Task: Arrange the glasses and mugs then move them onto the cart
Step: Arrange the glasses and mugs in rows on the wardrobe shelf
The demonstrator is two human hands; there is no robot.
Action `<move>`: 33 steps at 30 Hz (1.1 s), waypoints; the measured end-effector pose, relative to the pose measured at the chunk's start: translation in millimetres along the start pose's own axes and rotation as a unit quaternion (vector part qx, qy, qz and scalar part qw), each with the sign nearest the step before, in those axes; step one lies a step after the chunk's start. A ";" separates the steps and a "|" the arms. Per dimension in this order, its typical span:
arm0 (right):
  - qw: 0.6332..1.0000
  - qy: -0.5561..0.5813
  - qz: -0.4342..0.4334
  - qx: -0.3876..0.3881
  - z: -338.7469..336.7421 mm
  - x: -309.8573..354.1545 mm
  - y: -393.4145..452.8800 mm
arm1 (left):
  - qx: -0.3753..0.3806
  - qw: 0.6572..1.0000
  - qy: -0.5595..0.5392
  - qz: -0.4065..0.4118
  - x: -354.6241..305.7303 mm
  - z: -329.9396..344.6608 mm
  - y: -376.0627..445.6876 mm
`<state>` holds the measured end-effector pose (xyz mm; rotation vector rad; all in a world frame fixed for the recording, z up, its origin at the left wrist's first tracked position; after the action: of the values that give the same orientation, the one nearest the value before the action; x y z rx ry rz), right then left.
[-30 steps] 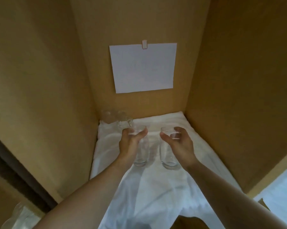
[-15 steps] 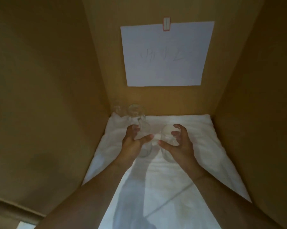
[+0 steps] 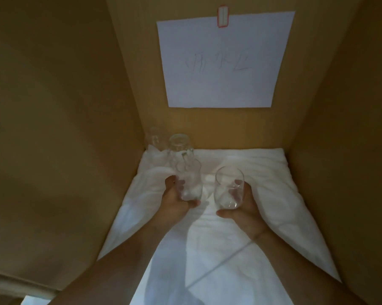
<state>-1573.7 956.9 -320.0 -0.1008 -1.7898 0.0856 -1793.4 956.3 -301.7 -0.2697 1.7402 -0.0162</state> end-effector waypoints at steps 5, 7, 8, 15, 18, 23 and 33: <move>0.999 0.021 0.035 -0.035 -17.1 18.0 1.2 | -0.030 0.995 0.090 0.026 -33.8 -11.5 5.0; 0.998 0.020 0.032 -0.055 -30.7 26.9 0.2 | -0.046 0.988 0.124 0.085 -53.6 -15.7 8.5; 0.997 0.020 0.028 -0.067 -38.4 30.2 0.3 | -0.053 0.982 0.142 0.116 -64.8 -16.8 9.5; 0.980 -0.069 0.032 -0.185 -83.1 56.2 7.1 | -0.006 0.938 0.282 0.201 -127.1 -8.0 31.4; 0.959 -0.175 0.030 -0.221 -96.6 73.6 13.5 | 0.018 0.898 0.376 0.229 -146.2 4.0 37.0; 0.924 -0.286 -0.014 -0.253 -104.4 100.9 16.7 | 0.040 0.819 0.486 0.301 -160.7 28.6 41.9; 0.866 -0.470 -0.074 -0.153 -88.5 122.0 48.3 | 0.055 0.762 0.560 0.321 -160.3 59.7 66.5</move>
<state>-1512.9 1019.2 -187.8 -0.1662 -2.7760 -0.3203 -1720.9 1059.6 -168.4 0.5836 2.9364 0.2756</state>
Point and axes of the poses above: each hand's wrist, its own y-axis towards the middle knuckle, its own z-axis out of the palm, x = y × z, the point moved 7 cm from there along y, towards the middle knuckle, and after that the axes turned 4 degrees about -y, right-handed, at the moved point
